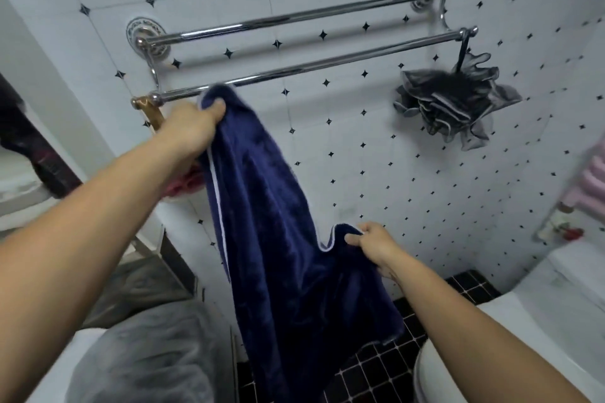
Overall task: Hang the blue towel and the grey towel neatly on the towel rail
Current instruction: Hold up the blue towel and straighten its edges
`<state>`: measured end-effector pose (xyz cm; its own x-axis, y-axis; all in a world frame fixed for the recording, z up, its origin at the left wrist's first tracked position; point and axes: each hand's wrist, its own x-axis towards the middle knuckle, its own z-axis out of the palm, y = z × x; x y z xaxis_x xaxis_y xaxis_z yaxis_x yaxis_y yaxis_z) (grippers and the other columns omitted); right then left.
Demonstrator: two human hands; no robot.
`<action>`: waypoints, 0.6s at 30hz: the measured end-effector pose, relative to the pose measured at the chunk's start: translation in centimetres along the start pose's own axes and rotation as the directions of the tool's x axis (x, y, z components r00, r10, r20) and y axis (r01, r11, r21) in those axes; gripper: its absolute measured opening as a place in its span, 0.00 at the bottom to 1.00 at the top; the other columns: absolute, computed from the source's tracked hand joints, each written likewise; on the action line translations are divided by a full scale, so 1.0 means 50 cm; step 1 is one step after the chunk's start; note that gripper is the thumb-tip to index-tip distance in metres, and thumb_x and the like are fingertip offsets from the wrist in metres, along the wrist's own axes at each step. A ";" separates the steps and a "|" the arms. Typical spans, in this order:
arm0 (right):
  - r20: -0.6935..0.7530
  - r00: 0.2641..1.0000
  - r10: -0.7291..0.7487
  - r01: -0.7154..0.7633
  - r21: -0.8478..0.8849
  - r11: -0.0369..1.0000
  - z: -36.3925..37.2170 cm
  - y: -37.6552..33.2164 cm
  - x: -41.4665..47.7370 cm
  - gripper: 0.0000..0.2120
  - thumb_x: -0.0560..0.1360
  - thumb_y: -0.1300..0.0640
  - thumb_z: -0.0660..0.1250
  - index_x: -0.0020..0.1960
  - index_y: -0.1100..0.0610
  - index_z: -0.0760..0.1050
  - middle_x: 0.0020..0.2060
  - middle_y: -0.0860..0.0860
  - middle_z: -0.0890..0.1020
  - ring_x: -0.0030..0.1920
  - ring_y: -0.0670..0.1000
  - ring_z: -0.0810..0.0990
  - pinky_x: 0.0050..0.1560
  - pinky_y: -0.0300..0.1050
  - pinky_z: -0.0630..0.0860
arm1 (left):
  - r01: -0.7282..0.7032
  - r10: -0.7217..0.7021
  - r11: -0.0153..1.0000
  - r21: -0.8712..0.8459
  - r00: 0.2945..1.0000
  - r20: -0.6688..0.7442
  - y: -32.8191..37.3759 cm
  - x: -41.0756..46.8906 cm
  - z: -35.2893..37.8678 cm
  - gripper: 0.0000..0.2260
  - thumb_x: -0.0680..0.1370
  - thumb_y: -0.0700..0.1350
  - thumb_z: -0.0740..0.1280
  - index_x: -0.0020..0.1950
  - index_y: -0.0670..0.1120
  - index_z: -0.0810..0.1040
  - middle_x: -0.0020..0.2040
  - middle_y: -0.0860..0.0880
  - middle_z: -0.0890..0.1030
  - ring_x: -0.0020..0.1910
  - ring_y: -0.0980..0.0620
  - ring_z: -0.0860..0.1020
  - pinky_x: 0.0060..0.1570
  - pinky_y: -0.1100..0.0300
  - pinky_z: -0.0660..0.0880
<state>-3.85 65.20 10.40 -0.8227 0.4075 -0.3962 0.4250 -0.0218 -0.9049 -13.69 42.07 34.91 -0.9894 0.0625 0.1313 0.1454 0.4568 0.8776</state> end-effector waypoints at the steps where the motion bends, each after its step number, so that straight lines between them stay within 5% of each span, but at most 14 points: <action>1: 0.044 0.999 -0.009 0.004 0.112 0.994 -0.002 -0.020 -0.011 0.13 0.76 0.64 0.68 0.60 0.57 0.74 0.52 0.60 0.81 0.46 0.57 0.83 0.43 0.49 0.83 | 0.103 -0.101 0.994 -0.047 0.994 0.046 -0.029 -0.005 0.016 0.12 0.80 0.53 0.64 0.51 0.44 0.74 0.46 0.42 0.79 0.39 0.45 0.77 0.42 0.54 0.76; 5: 0.188 0.972 -0.138 0.060 0.368 0.928 -0.001 -0.106 -0.068 0.14 0.79 0.69 0.61 0.60 0.57 0.77 0.48 0.58 0.82 0.36 0.52 0.81 0.31 0.40 0.80 | 0.322 -0.294 0.929 -0.184 0.942 0.161 -0.135 -0.026 0.066 0.08 0.81 0.46 0.63 0.53 0.41 0.74 0.37 0.43 0.78 0.31 0.45 0.76 0.29 0.56 0.76; 10: 0.287 0.888 -0.358 0.092 0.653 0.752 0.020 -0.194 -0.146 0.21 0.74 0.79 0.57 0.60 0.64 0.75 0.50 0.62 0.84 0.49 0.55 0.86 0.48 0.46 0.83 | 0.255 -0.172 0.897 -0.361 0.954 0.246 -0.183 -0.095 0.104 0.06 0.80 0.41 0.66 0.47 0.41 0.81 0.38 0.46 0.84 0.36 0.46 0.81 0.33 0.59 0.76; 13: 0.204 0.840 -0.503 0.349 0.507 0.788 0.035 -0.208 -0.168 0.32 0.70 0.83 0.57 0.68 0.60 0.70 0.58 0.57 0.83 0.61 0.53 0.81 0.61 0.45 0.77 | 0.230 -0.070 0.793 -0.564 0.954 0.291 -0.166 -0.140 0.112 0.07 0.78 0.36 0.67 0.50 0.42 0.84 0.44 0.46 0.87 0.42 0.48 0.84 0.38 0.60 0.80; 18: 0.046 0.744 -0.667 0.661 0.093 0.744 0.078 -0.207 -0.208 0.38 0.70 0.70 0.73 0.72 0.45 0.65 0.64 0.40 0.77 0.65 0.35 0.73 0.66 0.36 0.70 | 0.315 -0.056 0.637 -0.703 0.929 0.366 -0.141 -0.204 0.136 0.11 0.81 0.42 0.62 0.56 0.40 0.82 0.50 0.39 0.86 0.46 0.44 0.85 0.42 0.56 0.82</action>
<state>-1.17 57.61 23.27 -0.9128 0.2758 0.3013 -0.2627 0.1685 -0.9501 -4.64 44.24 24.26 -0.9292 0.3570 -0.0954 -0.2153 -0.3132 0.9250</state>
